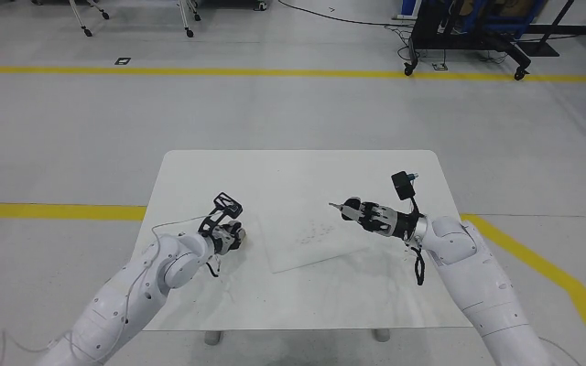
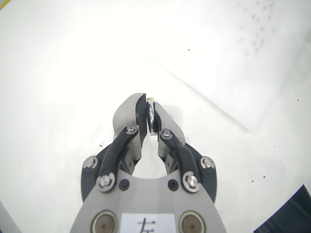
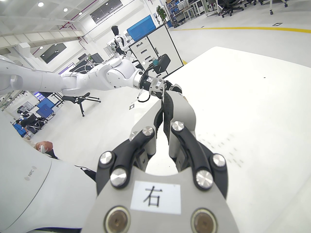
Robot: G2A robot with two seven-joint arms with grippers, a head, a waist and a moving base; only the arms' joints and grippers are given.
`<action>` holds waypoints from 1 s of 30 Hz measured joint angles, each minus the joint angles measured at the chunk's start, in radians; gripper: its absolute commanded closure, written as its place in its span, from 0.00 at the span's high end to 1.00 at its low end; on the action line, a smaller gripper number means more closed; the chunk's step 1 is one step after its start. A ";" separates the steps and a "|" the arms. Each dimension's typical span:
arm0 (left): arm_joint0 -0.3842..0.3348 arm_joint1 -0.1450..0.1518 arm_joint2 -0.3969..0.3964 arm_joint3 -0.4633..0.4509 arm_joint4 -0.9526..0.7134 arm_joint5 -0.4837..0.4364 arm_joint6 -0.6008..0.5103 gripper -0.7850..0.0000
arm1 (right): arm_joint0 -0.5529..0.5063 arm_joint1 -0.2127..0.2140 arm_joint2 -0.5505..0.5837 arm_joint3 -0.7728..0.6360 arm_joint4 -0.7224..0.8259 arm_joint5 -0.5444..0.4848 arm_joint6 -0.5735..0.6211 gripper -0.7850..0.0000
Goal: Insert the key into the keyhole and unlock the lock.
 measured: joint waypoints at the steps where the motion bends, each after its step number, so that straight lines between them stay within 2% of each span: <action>1: 0.003 0.000 -0.003 -0.001 0.002 0.000 -0.001 0.16 | 0.000 0.000 0.000 0.000 0.000 0.000 0.000 0.00; 6: 0.018 -0.001 -0.021 -0.012 0.011 -0.002 -0.005 0.15 | 0.000 0.000 0.000 0.000 0.000 0.000 0.000 0.00; 14: 0.043 -0.002 -0.050 -0.029 0.043 0.018 -0.023 0.00 | 0.000 0.000 0.000 0.000 0.000 0.000 0.000 0.00; 24: 0.026 -0.024 -0.039 -0.010 0.069 0.030 -0.032 0.00 | 0.000 0.000 0.000 0.000 0.000 0.000 0.000 0.00; 28: 0.025 -0.030 -0.050 -0.008 0.064 0.018 0.022 0.00 | 0.000 0.000 0.000 0.000 0.000 0.000 0.000 0.00; 30: 0.030 -0.032 -0.064 -0.009 0.050 0.000 0.085 0.00 | 0.000 0.000 0.000 0.000 0.000 0.000 0.000 0.00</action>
